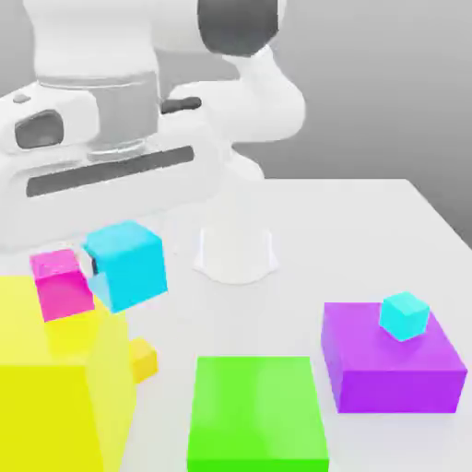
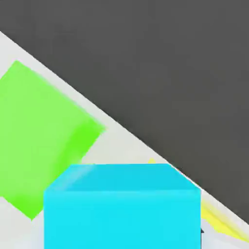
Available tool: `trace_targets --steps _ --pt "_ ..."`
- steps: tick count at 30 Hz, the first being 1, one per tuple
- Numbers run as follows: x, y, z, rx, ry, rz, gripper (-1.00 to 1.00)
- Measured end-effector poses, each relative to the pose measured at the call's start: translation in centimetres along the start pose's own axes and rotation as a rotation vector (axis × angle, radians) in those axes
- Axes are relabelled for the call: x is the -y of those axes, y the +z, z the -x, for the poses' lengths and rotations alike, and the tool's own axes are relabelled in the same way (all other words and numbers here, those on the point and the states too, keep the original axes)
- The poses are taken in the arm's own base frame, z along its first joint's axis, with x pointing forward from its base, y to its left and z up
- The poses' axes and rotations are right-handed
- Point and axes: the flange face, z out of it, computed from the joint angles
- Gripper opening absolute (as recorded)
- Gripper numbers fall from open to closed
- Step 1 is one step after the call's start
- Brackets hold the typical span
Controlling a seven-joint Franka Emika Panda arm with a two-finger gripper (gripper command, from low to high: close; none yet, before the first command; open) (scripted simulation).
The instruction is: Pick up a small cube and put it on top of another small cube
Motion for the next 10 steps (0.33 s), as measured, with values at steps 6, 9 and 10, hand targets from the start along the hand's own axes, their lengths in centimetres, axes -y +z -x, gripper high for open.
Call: trace_targets --steps 6,9,10 --pt "-5.4 3.1 2.7 0.004 0.134 -0.005 -1.0" --pt "-5.4 4.0 2.8 0.004 0.135 -0.005 1.0" --pt "-5.4 4.0 2.8 0.004 0.135 -0.005 1.0"
